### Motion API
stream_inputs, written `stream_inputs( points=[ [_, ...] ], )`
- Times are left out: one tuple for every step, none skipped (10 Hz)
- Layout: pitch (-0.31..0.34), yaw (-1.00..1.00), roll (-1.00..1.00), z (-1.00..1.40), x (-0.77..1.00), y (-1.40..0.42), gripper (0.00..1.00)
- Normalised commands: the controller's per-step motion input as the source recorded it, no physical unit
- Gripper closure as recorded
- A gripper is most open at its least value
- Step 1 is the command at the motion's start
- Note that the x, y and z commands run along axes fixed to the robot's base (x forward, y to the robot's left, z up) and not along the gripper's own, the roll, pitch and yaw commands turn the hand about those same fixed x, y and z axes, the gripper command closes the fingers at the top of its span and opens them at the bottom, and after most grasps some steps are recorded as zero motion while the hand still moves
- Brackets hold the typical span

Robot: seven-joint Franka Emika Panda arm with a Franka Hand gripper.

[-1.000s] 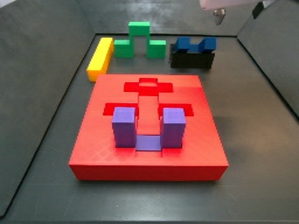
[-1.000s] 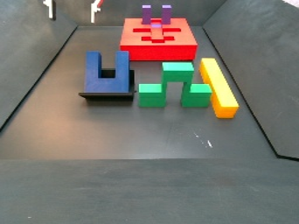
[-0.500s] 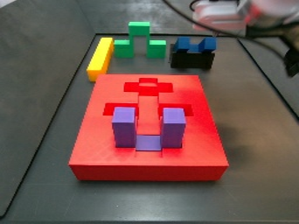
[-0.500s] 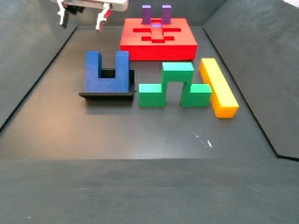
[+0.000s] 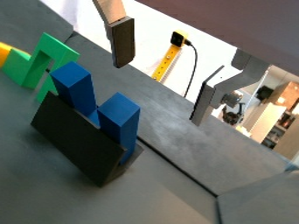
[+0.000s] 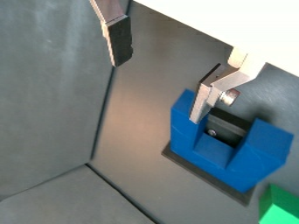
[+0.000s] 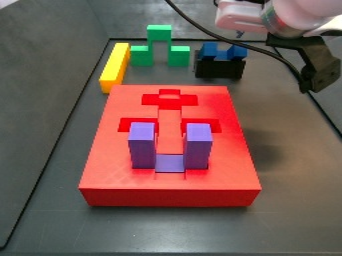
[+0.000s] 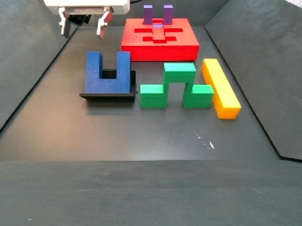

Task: Pick up the blue object. Move up. Place the blue object on the fixture. Regrasp the blue object. Move to above the board. Insert the blue object.
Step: Regrasp the blue object.

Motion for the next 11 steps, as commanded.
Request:
stream_inputs(
  points=[
    [0.537, 0.18, -0.09, -0.17, 0.06, 0.13, 0.0],
    [0.474, 0.17, -0.16, -0.2, -0.06, 0.12, 0.0],
    [0.503, 0.18, -0.17, -0.13, 0.0, 0.11, 0.0],
    [0.474, 0.19, -0.13, -0.09, 0.21, 0.11, 0.0],
    [0.263, 0.19, -0.22, -0.14, 0.39, 0.09, 0.0],
    [0.077, 0.19, -0.33, -0.22, 0.38, 0.07, 0.0],
    [0.0, 0.13, -0.37, -0.13, 0.3, 0.0, 0.0],
    [-0.086, 0.06, -0.4, -0.08, 0.27, 0.0, 0.0],
    [-0.103, 0.05, -0.43, -0.06, 0.18, 0.09, 0.0],
    [-0.16, 0.02, -0.44, -0.02, 0.11, 0.16, 0.0],
    [-0.4, 0.0, -0.64, -0.01, 0.09, 0.23, 0.0]
  ],
)
